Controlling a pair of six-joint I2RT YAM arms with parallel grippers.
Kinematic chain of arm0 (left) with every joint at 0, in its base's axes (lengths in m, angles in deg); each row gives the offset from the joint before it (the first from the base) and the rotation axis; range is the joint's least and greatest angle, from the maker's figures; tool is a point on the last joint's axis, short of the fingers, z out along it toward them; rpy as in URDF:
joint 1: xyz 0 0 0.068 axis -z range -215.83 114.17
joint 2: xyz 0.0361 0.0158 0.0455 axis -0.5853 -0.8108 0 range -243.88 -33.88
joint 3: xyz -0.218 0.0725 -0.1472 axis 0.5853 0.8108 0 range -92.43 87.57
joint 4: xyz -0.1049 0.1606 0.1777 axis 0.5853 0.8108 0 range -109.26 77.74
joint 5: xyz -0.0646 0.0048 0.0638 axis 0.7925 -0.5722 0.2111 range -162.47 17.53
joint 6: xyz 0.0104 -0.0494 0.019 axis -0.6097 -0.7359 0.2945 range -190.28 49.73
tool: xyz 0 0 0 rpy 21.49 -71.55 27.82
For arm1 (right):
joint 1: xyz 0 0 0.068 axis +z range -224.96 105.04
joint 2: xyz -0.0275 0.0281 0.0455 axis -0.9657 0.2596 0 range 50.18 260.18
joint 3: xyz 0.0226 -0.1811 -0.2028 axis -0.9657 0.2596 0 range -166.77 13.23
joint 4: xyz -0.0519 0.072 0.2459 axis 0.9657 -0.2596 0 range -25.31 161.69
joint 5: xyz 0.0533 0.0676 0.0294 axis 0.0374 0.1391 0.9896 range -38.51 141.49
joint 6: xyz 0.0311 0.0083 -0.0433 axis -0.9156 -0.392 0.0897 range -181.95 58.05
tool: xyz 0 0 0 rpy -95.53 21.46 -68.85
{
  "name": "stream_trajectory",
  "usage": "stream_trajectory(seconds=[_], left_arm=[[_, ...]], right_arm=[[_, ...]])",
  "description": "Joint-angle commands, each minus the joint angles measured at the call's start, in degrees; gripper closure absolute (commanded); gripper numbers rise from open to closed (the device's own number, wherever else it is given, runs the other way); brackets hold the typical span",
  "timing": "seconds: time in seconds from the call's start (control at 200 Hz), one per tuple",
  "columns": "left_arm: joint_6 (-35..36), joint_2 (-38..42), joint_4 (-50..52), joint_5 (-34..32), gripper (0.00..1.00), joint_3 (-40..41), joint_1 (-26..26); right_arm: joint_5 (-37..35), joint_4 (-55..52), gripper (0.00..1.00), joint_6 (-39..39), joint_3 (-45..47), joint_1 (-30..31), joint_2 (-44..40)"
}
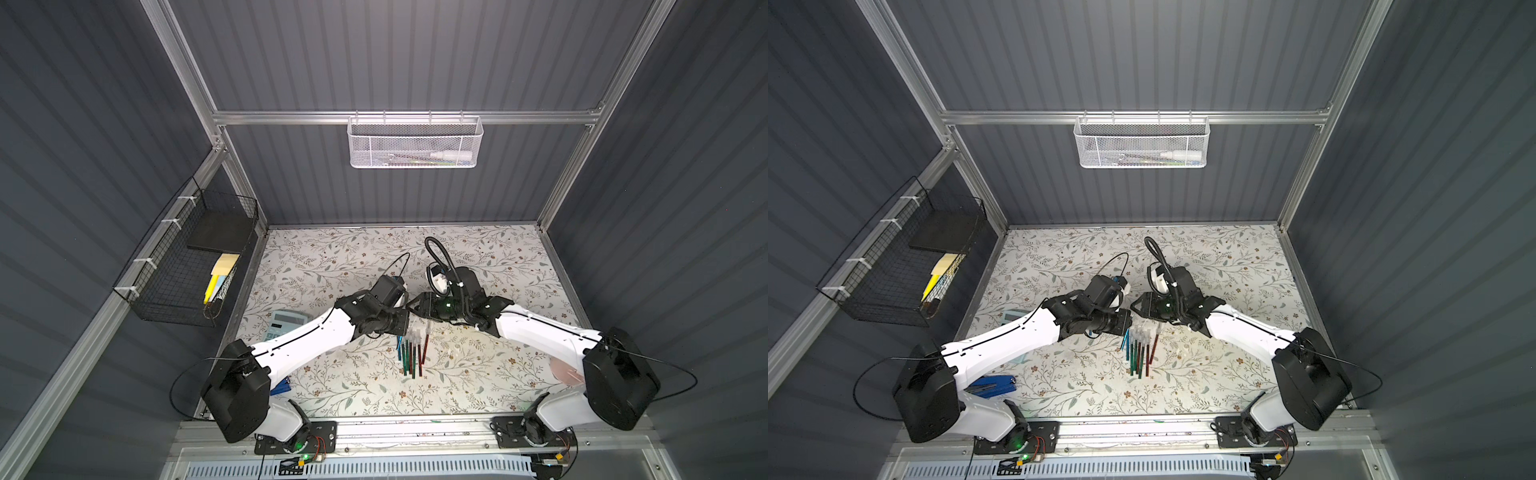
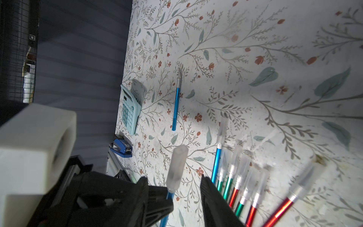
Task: Remove protective caps from carving knives
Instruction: Remove the protective sleeve from the carving knife.
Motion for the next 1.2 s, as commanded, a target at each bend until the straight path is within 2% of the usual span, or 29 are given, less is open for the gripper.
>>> stream_trajectory(seconds=[0.0,0.42,0.71,1.196], left_arm=[[0.6,0.8,0.5,0.8,0.97,-0.9,0.3],[-0.6,1.0,-1.1,3.2,0.97,-0.1,0.3],[-1.3,1.7,-1.3,3.2,0.97,1.0,0.3],[-2.2,3.9,-2.5,2.7,1.00,3.4,0.3]], right_arm=[[0.3,1.6,0.54,-0.6,-1.7,0.3,0.5],[0.9,4.8,0.63,-1.9,-2.0,0.6,2.9],[0.3,4.3,0.77,-1.2,-1.9,0.6,3.0],[-2.2,4.3,0.80,-0.8,-3.2,0.5,3.0]])
